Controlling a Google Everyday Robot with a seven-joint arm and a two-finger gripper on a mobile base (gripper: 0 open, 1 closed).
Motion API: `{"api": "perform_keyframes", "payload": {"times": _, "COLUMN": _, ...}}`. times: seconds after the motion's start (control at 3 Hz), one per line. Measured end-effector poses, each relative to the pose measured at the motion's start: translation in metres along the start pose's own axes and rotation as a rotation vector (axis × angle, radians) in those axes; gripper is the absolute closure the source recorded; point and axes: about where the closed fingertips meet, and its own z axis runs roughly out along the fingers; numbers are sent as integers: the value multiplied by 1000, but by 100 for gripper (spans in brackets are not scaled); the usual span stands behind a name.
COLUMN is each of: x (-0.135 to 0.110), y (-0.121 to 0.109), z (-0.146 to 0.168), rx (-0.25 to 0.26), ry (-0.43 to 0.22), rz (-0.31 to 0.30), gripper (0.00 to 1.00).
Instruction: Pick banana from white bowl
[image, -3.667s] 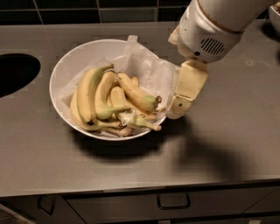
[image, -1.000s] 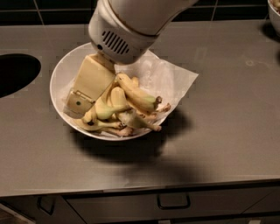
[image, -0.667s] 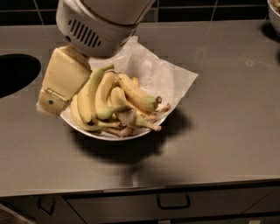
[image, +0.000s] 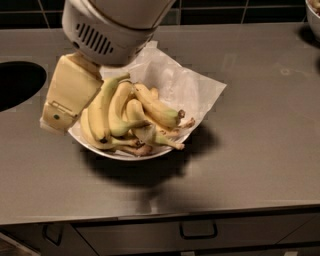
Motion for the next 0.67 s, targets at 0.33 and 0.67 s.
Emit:
{"api": "perform_keyframes", "payload": {"times": 0.33, "x": 0, "y": 0, "z": 0, "rx": 0, "ry": 0, "rz": 0, "gripper": 0}}
{"api": "perform_keyframes", "payload": {"times": 0.67, "x": 0, "y": 0, "z": 0, "rx": 0, "ry": 0, "rz": 0, "gripper": 0}}
